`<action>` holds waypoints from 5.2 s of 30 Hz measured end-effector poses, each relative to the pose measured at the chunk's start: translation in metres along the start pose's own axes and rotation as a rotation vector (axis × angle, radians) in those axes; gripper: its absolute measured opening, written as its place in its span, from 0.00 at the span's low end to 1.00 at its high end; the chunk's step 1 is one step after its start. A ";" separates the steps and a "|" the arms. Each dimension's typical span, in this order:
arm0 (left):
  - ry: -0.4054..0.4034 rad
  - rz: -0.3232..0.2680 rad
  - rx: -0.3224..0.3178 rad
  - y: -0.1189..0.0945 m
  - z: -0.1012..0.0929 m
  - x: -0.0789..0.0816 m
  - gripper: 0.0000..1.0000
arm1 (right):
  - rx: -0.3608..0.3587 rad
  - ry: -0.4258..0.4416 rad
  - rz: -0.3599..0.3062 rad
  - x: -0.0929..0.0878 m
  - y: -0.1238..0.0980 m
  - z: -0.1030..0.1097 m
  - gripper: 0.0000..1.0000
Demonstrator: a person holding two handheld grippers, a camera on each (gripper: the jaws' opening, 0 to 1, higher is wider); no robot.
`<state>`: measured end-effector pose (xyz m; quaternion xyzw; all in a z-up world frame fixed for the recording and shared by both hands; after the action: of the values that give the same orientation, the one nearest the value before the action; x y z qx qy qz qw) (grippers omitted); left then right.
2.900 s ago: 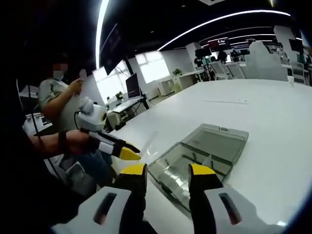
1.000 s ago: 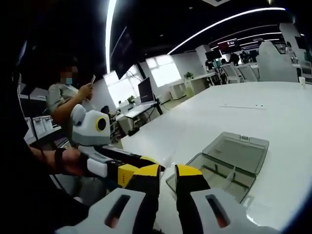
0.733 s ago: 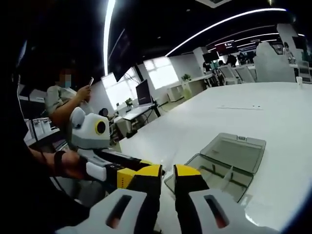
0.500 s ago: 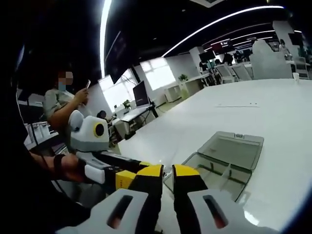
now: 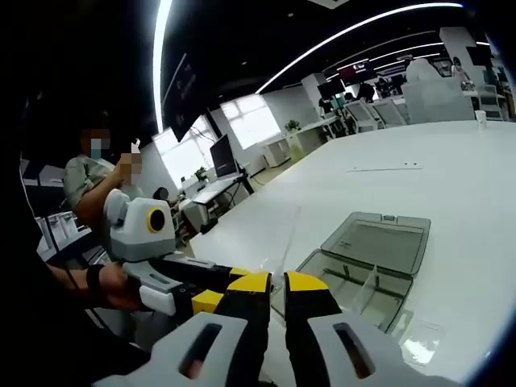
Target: Insert the divider into the dual guide fixture by aligning both edges with the guide slots and pushing it downward to the bottom, including one-sided entry, uneven engagement, binding, and posture correction.
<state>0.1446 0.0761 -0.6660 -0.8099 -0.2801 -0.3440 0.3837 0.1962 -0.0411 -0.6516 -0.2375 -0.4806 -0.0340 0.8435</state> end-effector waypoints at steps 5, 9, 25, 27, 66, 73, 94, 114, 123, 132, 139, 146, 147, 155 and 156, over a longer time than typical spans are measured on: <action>0.012 0.021 -0.024 0.002 -0.001 -0.002 0.32 | -0.004 0.052 0.004 0.001 0.001 -0.002 0.00; 0.016 0.026 -0.035 0.002 0.001 -0.004 0.32 | -0.014 0.072 0.007 0.000 0.001 -0.002 0.00; 0.055 0.013 -0.082 -0.009 0.024 0.002 0.37 | -0.113 0.218 0.017 0.004 0.012 -0.005 0.00; 0.059 0.012 -0.088 -0.011 0.027 0.002 0.38 | -0.137 0.246 0.029 0.003 0.013 -0.006 0.00; 0.151 -0.015 -0.175 -0.035 0.091 0.007 0.59 | -0.419 0.497 0.095 -0.004 0.037 -0.013 0.00; 0.190 -0.018 -0.193 -0.037 0.103 0.009 0.63 | -0.453 0.524 0.104 -0.004 0.039 -0.016 0.00; 0.160 -0.081 -0.187 -0.043 0.131 0.014 0.68 | -0.507 0.565 0.206 -0.005 0.051 -0.021 0.00; 0.124 -0.105 -0.152 -0.049 0.148 0.017 0.67 | -0.539 0.565 0.251 -0.015 0.062 -0.026 0.00; 0.120 -0.105 -0.153 -0.050 0.150 0.017 0.67 | -0.541 0.563 0.257 -0.017 0.066 -0.027 0.00; 0.109 -0.103 -0.150 -0.051 0.153 0.017 0.66 | -0.560 0.512 0.280 -0.016 0.068 -0.026 0.00; 0.124 -0.074 -0.173 -0.048 0.149 0.013 0.66 | -0.570 0.458 0.315 -0.009 0.071 -0.023 0.00; 0.117 -0.058 -0.194 -0.043 0.147 0.011 0.66 | -0.576 0.460 0.313 -0.009 0.070 -0.024 0.00; 0.117 -0.057 -0.195 -0.043 0.146 0.011 0.66 | -0.576 0.462 0.311 -0.009 0.070 -0.024 0.00; 0.111 -0.035 -0.215 -0.037 0.147 0.013 0.66 | -0.584 0.425 0.343 -0.012 0.075 -0.022 0.00; 0.110 -0.034 -0.215 -0.036 0.148 0.014 0.65 | -0.586 0.415 0.348 -0.012 0.075 -0.023 0.00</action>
<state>0.1777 0.2187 -0.7095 -0.8215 -0.2337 -0.4224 0.3034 0.2297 0.0136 -0.6986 -0.5340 -0.2224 -0.0734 0.8124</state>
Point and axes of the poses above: the point that each gripper's makers call its tool centre point, and the gripper's own axes: y roughly forward along the fingers, z roughly to its left, x roughly out of its top, the point moved 8 cm from there along -y, roughly backward along the fingers, and after that the axes turned 2 degrees about z, right-handed, at the moved point
